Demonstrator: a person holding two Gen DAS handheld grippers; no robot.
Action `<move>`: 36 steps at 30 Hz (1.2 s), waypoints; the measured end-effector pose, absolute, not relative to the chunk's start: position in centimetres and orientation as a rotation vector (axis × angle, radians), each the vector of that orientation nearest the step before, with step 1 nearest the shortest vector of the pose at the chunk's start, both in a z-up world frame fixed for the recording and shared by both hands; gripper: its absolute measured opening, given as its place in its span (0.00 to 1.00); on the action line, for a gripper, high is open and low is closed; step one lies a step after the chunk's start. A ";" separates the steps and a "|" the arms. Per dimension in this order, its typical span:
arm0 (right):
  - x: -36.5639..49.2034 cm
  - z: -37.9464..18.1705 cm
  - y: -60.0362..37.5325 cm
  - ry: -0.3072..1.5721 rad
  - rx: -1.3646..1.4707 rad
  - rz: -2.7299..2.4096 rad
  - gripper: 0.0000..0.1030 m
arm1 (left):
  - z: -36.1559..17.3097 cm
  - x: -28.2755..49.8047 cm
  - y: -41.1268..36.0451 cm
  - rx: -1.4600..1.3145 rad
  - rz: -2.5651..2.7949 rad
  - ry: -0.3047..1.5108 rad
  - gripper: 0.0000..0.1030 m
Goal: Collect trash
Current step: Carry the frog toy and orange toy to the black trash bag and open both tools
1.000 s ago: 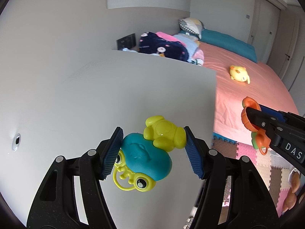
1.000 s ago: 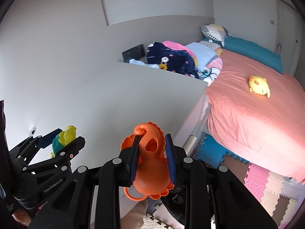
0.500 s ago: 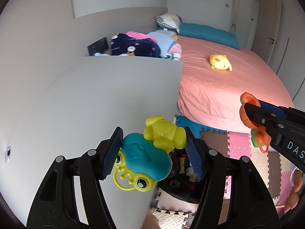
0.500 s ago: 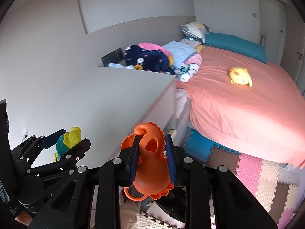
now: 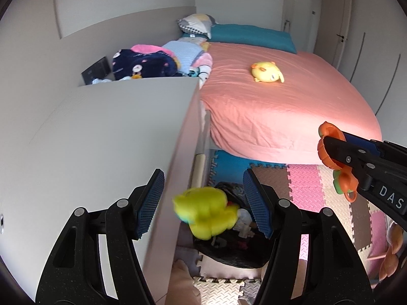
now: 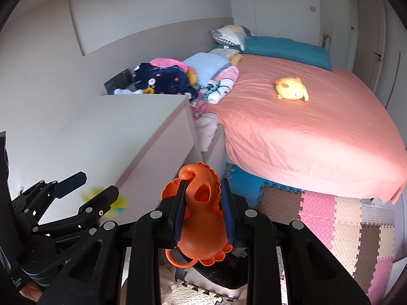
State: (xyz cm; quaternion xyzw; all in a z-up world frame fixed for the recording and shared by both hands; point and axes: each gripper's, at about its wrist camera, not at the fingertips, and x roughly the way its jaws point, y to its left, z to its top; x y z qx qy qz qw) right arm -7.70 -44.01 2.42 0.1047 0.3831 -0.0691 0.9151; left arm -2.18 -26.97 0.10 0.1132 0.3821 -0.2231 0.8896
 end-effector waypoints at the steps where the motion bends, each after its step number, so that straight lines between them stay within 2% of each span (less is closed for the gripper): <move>1: -7.8 2.4 -44.2 0.788 0.219 -0.148 0.27 | 0.2 -2.3 -27.4 0.239 -0.472 0.793 0.61; 8: -8.9 2.2 -46.5 0.781 0.240 -0.207 0.27 | 0.3 -3.3 -29.9 0.273 -0.522 0.780 0.60; 9: -9.0 2.2 -46.6 0.780 0.237 -0.215 0.27 | 0.3 -3.5 -30.4 0.279 -0.529 0.774 0.54; 14: -9.6 2.4 -47.7 0.770 0.245 -0.242 0.27 | 0.1 -3.9 -31.8 0.302 -0.564 0.778 0.47; 34: -9.6 1.0 -49.0 0.800 0.268 -0.294 0.27 | -0.4 -4.1 -32.3 0.299 -0.584 0.791 0.46; 35: -9.5 0.9 -49.0 0.806 0.265 -0.301 0.29 | -0.5 -4.1 -32.3 0.298 -0.582 0.795 0.46; 36: -9.5 0.9 -49.1 0.810 0.268 -0.312 0.48 | -0.5 -4.1 -32.2 0.297 -0.578 0.797 0.46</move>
